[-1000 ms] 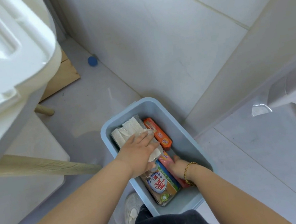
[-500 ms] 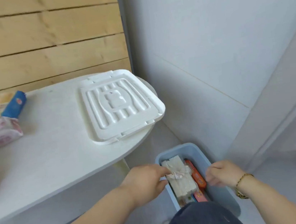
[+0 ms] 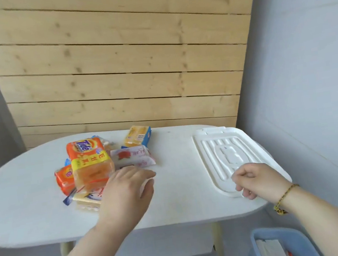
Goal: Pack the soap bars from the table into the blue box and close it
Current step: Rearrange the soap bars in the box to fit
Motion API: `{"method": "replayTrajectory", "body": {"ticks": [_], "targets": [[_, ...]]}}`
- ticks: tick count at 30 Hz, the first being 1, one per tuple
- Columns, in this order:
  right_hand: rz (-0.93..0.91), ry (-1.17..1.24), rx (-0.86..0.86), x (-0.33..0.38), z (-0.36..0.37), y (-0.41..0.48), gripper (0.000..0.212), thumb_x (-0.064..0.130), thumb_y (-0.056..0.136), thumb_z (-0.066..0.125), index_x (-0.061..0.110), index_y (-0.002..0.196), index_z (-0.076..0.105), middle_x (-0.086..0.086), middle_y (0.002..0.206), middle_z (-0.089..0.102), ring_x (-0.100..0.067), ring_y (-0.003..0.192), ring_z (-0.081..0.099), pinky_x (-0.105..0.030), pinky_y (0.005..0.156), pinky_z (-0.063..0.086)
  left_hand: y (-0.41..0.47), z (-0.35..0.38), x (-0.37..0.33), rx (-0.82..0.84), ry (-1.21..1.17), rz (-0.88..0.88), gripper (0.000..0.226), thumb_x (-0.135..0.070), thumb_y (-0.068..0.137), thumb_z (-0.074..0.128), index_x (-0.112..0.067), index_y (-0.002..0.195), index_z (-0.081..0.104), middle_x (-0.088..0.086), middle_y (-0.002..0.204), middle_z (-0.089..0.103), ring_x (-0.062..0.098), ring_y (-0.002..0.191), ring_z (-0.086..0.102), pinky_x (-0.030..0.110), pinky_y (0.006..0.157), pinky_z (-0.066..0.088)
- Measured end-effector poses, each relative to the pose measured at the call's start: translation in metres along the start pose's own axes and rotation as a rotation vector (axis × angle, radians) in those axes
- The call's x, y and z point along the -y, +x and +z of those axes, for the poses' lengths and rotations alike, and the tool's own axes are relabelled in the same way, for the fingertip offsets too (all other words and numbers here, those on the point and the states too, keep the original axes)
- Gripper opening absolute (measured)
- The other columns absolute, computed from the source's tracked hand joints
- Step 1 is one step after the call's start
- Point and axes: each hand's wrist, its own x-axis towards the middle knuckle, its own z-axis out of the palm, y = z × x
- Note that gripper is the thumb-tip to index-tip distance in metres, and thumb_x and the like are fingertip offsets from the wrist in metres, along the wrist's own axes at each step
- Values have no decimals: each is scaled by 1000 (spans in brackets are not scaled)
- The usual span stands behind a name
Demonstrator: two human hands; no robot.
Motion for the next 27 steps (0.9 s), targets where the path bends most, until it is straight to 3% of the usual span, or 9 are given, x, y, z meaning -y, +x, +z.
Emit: {"method": "replayTrajectory", "body": {"ticks": [3, 6, 8, 10, 12, 15, 21, 23, 27], "targets": [[6, 29, 35, 41, 36, 41, 2, 10, 84, 55, 10, 84, 57, 0, 68, 56, -13, 56, 52, -19, 51, 47, -2, 0, 32, -88, 75, -48, 29, -21, 73, 48, -9, 88, 70, 11, 95, 72, 30, 94, 66, 33, 88, 44], [36, 24, 40, 74, 73, 85, 34, 21, 83, 60, 11, 113, 49, -1, 78, 54, -21, 75, 56, -32, 75, 50, -7, 8, 51, -166, 101, -171, 42, -25, 76, 50, -7, 113, 61, 19, 125, 57, 39, 121, 48, 46, 106, 27], [40, -46, 34, 95, 97, 112, 55, 29, 80, 62, 12, 128, 40, -7, 103, 56, -25, 97, 56, -33, 88, 45, -5, 8, 60, -202, 127, -220, 50, -32, 80, 43, -6, 120, 55, 20, 131, 52, 34, 128, 38, 44, 109, 15], [20, -108, 37, 117, 122, 142, 70, 34, 79, 63, 14, 136, 29, -10, 133, 46, -26, 118, 49, -29, 89, 39, 0, 8, 69, -210, 150, -263, 52, -37, 80, 40, -7, 121, 54, 19, 129, 54, 28, 128, 33, 42, 109, 9], [-1, -153, 22, 138, 144, 170, 78, 37, 78, 64, 12, 139, 23, -11, 142, 37, -28, 127, 40, -31, 95, 37, 4, 9, 74, -202, 183, -278, 52, -39, 80, 40, -7, 118, 57, 15, 123, 60, 30, 127, 39, 42, 109, 8], [-13, -208, -30, 164, 176, 203, 87, 42, 76, 65, 12, 141, 15, -12, 144, 30, -32, 129, 37, -39, 103, 37, 7, 12, 78, -176, 266, -272, 48, -38, 79, 41, -8, 110, 63, 11, 113, 68, 33, 114, 56, 45, 104, 18], [104, -432, -47, 176, 219, 244, 98, 52, 75, 60, 14, 144, 1, -13, 145, 21, -30, 128, 37, -39, 91, 43, 8, 18, 87, -219, 323, -229, 45, -35, 78, 43, -9, 108, 64, 9, 109, 69, 31, 106, 62, 47, 99, 26], [121, -568, -74, 176, 225, 251, 92, 45, 76, 59, 12, 143, 5, -11, 145, 20, -31, 131, 31, -39, 91, 44, 8, 18, 89, -218, 331, -222, 45, -34, 78, 43, -10, 109, 64, 8, 109, 69, 30, 106, 63, 47, 98, 27], [100, -814, 4, 180, 225, 260, 61, 29, 79, 51, 14, 135, 30, -12, 141, 15, -36, 133, 19, -37, 85, 45, 8, 17, 90, -212, 327, -214, 43, -33, 78, 44, -10, 108, 65, 7, 109, 70, 29, 105, 63, 46, 98, 28]]}}
